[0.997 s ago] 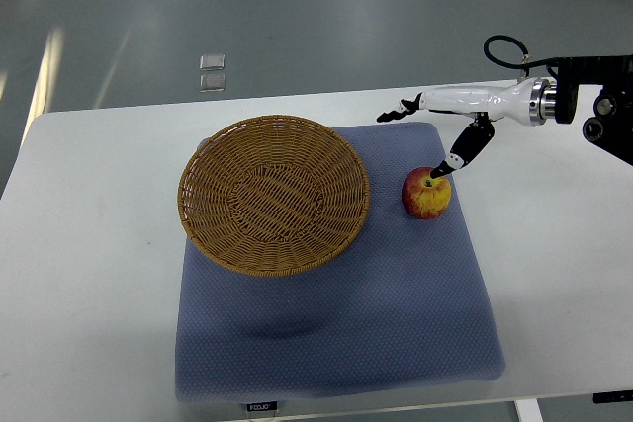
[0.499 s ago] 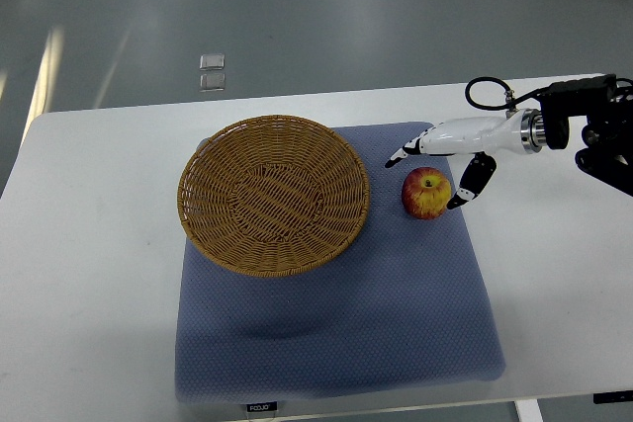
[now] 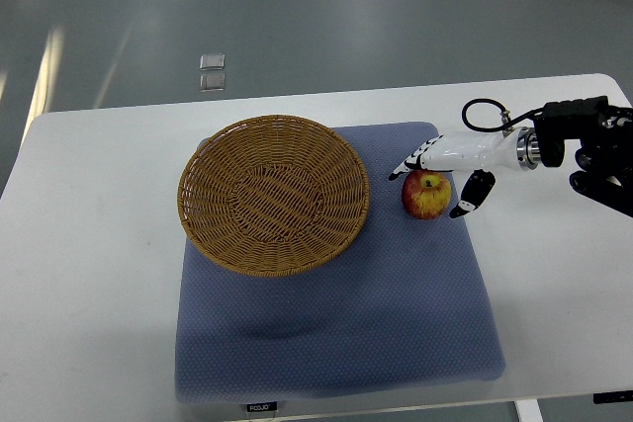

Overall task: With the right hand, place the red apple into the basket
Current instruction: 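Close the right hand fingers around the red apple, then lift the apple and carry it over the wicker basket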

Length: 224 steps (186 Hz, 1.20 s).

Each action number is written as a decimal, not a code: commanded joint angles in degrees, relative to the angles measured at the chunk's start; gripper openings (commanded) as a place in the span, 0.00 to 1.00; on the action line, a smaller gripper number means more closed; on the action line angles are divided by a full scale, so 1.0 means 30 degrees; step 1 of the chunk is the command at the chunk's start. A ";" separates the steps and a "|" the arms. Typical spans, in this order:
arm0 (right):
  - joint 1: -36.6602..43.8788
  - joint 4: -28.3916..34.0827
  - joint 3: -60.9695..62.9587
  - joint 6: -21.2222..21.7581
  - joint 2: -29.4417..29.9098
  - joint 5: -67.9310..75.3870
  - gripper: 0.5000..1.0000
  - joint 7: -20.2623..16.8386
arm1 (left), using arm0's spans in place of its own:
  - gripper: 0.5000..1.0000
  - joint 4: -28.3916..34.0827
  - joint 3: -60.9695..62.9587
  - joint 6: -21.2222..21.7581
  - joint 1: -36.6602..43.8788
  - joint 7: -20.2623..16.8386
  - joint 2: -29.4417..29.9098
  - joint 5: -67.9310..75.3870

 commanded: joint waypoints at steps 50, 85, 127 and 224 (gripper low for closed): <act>-0.0151 0.0000 -0.0117 -0.0485 0.0334 -0.0090 0.82 0.0029 | 1.00 0.0000 0.0001 0.0000 0.0005 0.0001 0.0000 0.0000; -0.0122 0.0000 -0.0146 -0.0661 0.0334 -0.0413 0.58 0.0029 | 1.00 0.0000 0.0001 0.0000 0.0005 0.0001 0.0000 0.0000; -0.0122 0.0029 -0.0146 -0.0748 0.0364 -0.0442 0.40 0.0205 | 1.00 0.0000 0.0001 0.0000 0.0005 0.0001 0.0000 0.0000; 0.1080 0.0000 -0.0029 -0.0748 0.0217 -0.0442 0.30 0.0205 | 1.00 0.0000 0.0001 0.0000 0.0005 0.0001 0.0000 0.0000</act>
